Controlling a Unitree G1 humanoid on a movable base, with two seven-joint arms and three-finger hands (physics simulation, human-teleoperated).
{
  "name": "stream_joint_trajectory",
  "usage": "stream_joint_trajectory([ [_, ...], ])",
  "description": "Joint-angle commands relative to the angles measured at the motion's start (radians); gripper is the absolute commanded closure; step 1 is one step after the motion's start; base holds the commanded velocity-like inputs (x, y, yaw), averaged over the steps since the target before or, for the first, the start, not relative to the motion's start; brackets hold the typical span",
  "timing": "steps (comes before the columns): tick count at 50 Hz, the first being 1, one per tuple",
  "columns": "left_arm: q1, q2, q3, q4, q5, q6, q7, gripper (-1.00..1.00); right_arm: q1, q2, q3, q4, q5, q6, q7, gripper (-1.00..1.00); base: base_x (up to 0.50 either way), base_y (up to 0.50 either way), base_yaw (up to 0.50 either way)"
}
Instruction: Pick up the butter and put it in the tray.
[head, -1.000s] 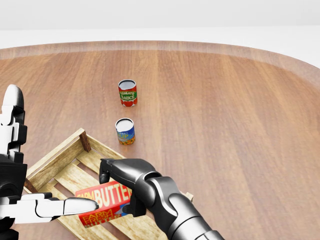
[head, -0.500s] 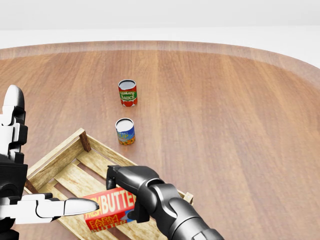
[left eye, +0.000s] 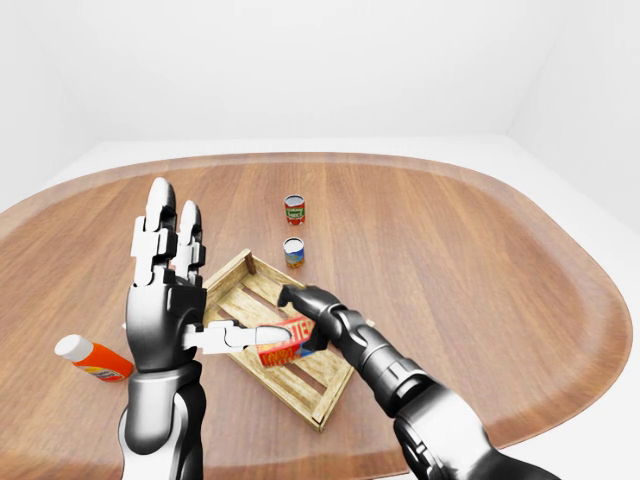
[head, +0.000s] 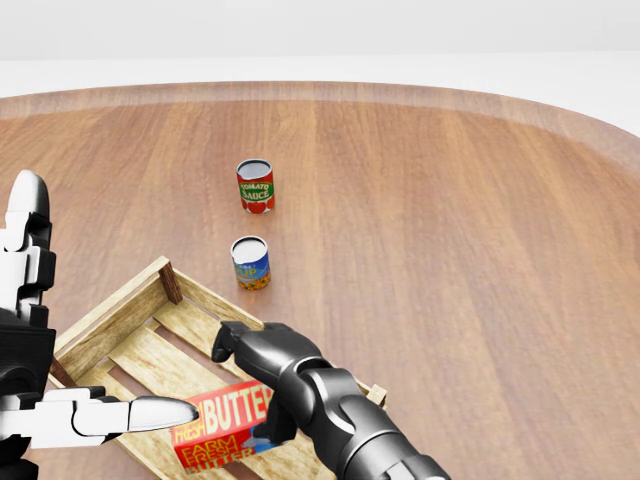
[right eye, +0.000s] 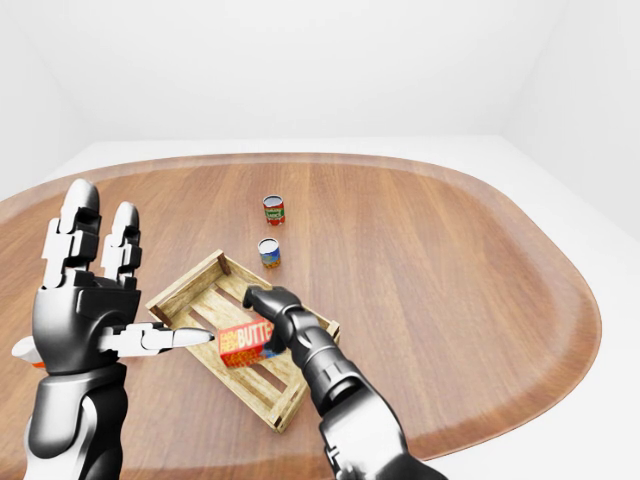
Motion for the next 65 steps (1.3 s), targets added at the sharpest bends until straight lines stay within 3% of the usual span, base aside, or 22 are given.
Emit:
stream_joint_trajectory([
  [1, 0.002, -0.001, -0.003, 0.003, 0.001, 0.0, 0.0, -1.0, -0.007, 0.002, -0.034, -0.031, 0.036, 0.0, -0.002, -1.0, 0.0, 0.0, 0.0],
  [31, 0.001, 0.0, 0.0, -0.005, -0.002, 0.0, 0.0, -1.0, 0.006, -0.005, -0.032, -0.105, 0.046, 0.0, 0.024, -1.0, 0.0, 0.0, 0.0],
  [37, 0.002, 0.0, 0.001, -0.004, -0.002, 0.0, -0.001, -1.0, 0.142, -0.016, -0.009, -0.488, 0.031, 0.01, 0.196, -1.0, 0.0, 0.0, 0.0],
  [43, 0.001, 0.0, 0.004, -0.012, -0.003, 0.0, -0.001, -1.0, 0.273, -0.033, 0.012, -0.935, -0.005, 0.168, 0.395, -1.0, 0.0, 0.0, 0.0],
  [44, 0.001, 0.0, 0.005, -0.012, -0.004, 0.0, -0.001, -1.0, 0.287, -0.036, 0.015, -0.992, -0.012, 0.175, 0.419, -1.0, 0.0, 0.0, 0.0],
  [47, -0.001, 0.0, 0.004, -0.011, -0.003, 0.0, 0.0, -1.0, 0.335, -0.039, 0.025, -1.221, -0.044, 0.175, 0.521, -1.0, 0.0, 0.0, 0.0],
  [52, 0.001, -0.001, -0.001, -0.01, 0.0, 0.0, 0.001, -1.0, 0.366, -0.039, 0.038, -1.42, -0.084, 0.175, 0.6, -1.0, 0.0, 0.0, 0.0],
  [65, 0.001, 0.0, 0.004, -0.013, -0.004, 0.0, 0.0, -1.0, 0.365, -0.069, -0.015, -1.694, -0.105, 0.175, 0.6, -1.0, 0.0, 0.0, 0.0],
])
